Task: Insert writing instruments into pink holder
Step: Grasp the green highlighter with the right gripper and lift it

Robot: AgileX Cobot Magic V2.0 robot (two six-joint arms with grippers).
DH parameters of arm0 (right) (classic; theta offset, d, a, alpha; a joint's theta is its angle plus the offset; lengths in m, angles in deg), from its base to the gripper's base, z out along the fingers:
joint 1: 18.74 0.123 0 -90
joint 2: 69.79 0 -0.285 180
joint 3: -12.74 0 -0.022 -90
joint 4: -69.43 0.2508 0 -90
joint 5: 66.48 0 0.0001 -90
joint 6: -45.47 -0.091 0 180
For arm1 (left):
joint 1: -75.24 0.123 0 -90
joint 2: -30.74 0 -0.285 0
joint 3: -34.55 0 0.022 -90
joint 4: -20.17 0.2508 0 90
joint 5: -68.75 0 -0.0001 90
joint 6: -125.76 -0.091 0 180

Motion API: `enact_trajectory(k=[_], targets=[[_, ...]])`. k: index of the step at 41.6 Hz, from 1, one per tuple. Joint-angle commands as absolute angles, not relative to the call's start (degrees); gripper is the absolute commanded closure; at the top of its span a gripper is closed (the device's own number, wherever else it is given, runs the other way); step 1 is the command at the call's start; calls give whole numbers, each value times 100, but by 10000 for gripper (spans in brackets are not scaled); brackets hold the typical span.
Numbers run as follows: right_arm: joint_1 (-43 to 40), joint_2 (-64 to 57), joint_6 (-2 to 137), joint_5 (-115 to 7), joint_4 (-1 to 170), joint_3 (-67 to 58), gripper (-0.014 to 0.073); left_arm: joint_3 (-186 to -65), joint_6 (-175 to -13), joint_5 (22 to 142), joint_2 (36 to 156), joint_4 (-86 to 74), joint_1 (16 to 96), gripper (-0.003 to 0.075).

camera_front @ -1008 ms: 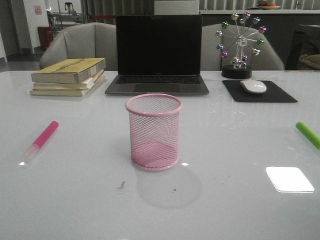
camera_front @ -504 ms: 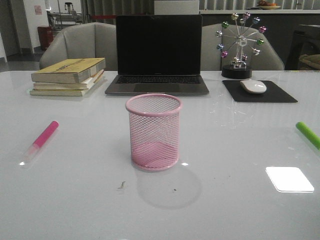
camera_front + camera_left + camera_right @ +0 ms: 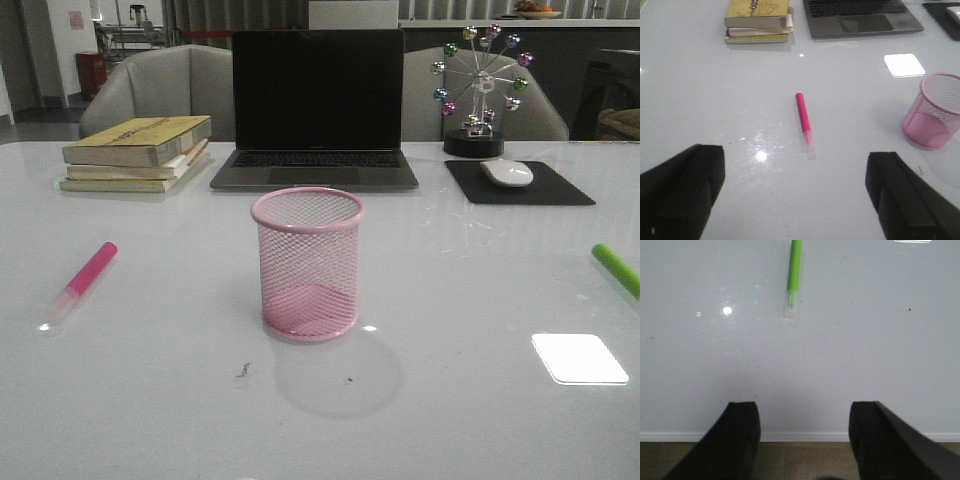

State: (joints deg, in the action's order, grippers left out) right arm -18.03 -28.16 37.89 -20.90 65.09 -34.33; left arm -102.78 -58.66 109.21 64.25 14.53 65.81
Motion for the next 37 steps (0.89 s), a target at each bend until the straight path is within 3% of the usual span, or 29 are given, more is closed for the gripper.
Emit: enact_trajectory(k=[1,14,37], targets=[[-1831,-2316,3591,-2547,6285,-3062,83,-10430,-6007,10481,6502,1347,6139,87],[-1831,138,3496,-2994,6395,-1891,83,-10430,-6035,10481,6502,1336,5080,87],[-2085,4021,4139,-2288,6751,1231,83,-10430,-6035,10481,6502,1336,5013,87]])
